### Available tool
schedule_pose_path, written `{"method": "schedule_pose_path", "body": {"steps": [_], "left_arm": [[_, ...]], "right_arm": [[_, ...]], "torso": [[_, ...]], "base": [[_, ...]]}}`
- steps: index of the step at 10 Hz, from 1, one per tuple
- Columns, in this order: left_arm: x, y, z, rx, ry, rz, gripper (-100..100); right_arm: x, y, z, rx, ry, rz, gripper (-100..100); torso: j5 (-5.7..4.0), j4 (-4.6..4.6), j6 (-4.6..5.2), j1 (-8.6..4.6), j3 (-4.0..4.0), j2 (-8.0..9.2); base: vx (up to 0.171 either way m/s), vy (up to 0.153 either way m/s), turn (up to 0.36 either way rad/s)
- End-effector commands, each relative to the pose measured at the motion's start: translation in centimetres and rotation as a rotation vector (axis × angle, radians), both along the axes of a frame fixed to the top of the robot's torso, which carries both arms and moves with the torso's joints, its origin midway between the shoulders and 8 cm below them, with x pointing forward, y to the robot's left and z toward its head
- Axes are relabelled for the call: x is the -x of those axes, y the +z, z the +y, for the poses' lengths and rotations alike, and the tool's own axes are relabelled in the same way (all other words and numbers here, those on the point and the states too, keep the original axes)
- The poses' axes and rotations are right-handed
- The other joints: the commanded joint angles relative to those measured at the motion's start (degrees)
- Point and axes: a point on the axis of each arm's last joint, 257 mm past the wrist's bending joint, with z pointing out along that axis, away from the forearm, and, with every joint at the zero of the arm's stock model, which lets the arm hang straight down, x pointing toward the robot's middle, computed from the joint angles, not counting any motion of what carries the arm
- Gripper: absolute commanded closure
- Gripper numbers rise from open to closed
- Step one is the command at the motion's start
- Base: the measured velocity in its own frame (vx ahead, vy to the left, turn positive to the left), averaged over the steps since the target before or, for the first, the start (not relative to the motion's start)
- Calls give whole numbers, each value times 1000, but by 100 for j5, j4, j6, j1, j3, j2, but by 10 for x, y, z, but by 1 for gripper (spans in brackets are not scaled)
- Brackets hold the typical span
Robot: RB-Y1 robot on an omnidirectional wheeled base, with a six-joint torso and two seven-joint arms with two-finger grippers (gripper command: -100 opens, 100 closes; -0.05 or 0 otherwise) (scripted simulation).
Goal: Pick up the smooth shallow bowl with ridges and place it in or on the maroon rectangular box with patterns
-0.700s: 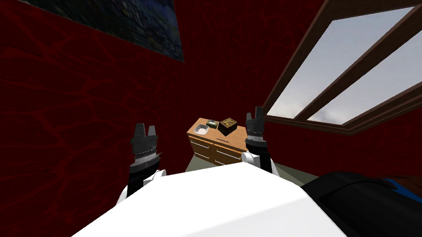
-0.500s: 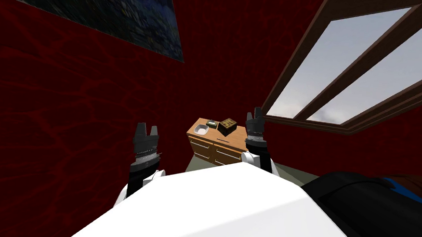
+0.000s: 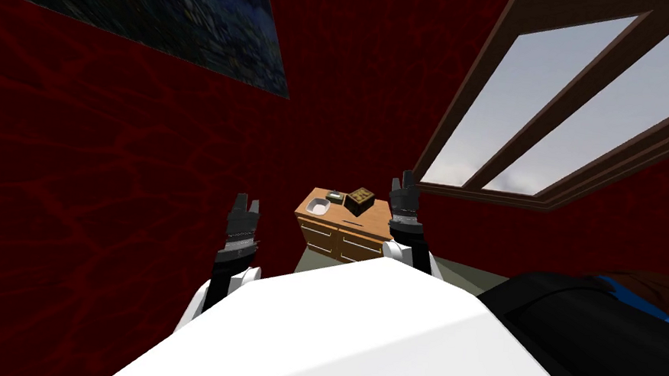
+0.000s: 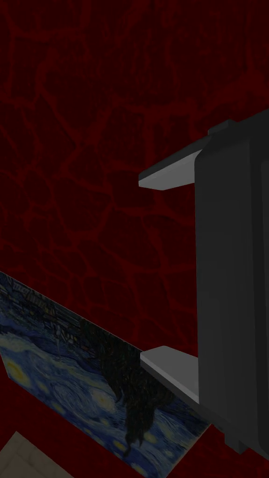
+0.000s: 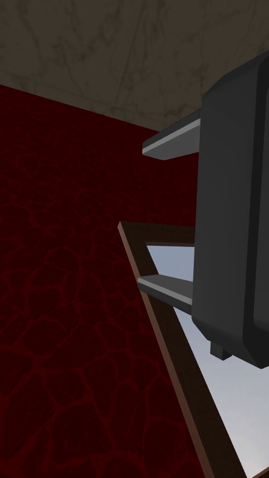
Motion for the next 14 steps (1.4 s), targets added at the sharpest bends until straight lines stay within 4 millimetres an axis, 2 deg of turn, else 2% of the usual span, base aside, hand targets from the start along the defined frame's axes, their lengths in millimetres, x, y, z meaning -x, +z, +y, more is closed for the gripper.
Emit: {"method": "schedule_pose_path", "body": {"steps": [1, 4, 5, 9, 10, 14], "left_arm": [[-13, -15, -5, -4, -15, 55, -100], [-38, -43, -10, -2, -36, 155, -100], [-39, -44, -9, 0, -34, 164, -100], [-66, -80, -14, 14, -45, 287, -100], [-66, -80, -14, 14, -45, 288, -100], [-92, -117, -21, 34, -54, 412, -100]], "right_arm": [[0, 0, 0, 0, 0, 0, 0], [0, 0, 0, 0, 0, 0, 0], [0, 0, 0, 0, 0, 0, 0], [0, 0, 0, 0, 0, 0, 0], [0, 0, 0, 0, 0, 0, 0], [0, 0, 0, 0, 0, 0, 0]], "torso": [[0, 0, 0, 0, 0, 0], [0, 0, 0, 2, -1, -1], [0, 0, -1, 2, 0, 0], [0, 0, -2, -1, 1, 2], [0, 0, -1, -1, 1, 2], [-1, 0, -2, -2, 1, 2]], "base": [[11, 19, -53], [13, 22, -56], [7, 17, -12], [8, 17, -41], [8, 14, -22], [10, 17, -47]]}}
